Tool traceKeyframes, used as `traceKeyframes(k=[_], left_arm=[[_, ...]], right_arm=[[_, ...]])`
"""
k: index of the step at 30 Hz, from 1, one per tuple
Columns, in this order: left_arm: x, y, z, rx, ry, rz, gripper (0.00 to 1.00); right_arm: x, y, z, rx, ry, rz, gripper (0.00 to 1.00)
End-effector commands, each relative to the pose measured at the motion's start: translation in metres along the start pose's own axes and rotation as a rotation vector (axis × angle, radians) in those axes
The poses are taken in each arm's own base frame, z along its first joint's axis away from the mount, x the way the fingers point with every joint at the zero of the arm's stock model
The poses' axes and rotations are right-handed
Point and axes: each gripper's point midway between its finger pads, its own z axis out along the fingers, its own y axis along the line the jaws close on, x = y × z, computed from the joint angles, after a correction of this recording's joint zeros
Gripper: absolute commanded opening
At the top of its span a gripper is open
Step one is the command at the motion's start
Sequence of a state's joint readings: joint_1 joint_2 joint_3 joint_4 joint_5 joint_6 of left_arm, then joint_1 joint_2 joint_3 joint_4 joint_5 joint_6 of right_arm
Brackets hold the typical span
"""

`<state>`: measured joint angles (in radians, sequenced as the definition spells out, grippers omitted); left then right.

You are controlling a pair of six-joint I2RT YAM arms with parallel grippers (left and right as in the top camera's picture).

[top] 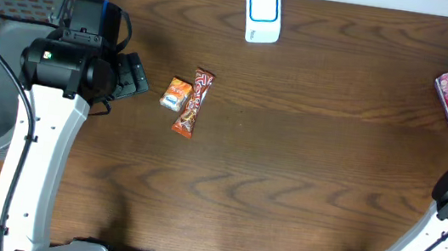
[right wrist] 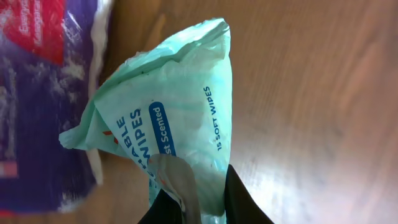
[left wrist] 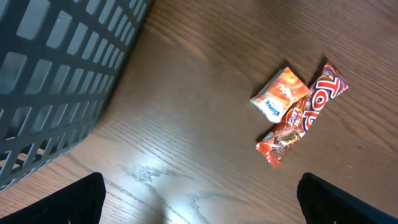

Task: Scan the item barcode
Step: 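Carry the wipes pack to the right edge and release it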

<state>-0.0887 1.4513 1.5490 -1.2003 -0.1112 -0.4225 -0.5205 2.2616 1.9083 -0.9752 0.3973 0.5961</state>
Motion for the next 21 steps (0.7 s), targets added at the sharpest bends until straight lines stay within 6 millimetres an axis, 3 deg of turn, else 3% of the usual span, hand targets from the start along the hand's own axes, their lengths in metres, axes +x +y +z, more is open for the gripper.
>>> traceKeyframes(k=[1,5,8,12,16,21], left_arm=[[-0.001,0.001,0.000,-0.006,0.000,-0.010,0.98],[-0.001,0.001,0.000,-0.006,0.000,-0.010,0.98],[-0.001,0.001,0.000,-0.006,0.000,-0.010,0.98],[-0.001,0.001,0.000,-0.006,0.000,-0.010,0.98],[-0.001,0.001,0.000,-0.006,0.000,-0.010,0.98],[-0.001,0.001,0.000,-0.006,0.000,-0.010,0.98]], right_arm=[[-0.001,0.012,-0.006,-0.091,0.012,0.022,0.13],[0.000,0.029,-0.009,-0.173,0.019,-0.050,0.37],[-0.001,0.032,-0.017,-0.185,0.015,-0.077,0.48],[-0.010,0.029,-0.041,-0.199,-0.003,-0.074,0.49],[-0.023,0.030,-0.086,-0.262,-0.053,-0.065,0.50],[-0.014,0.060,-0.149,-0.499,-0.061,-0.125,0.49]])
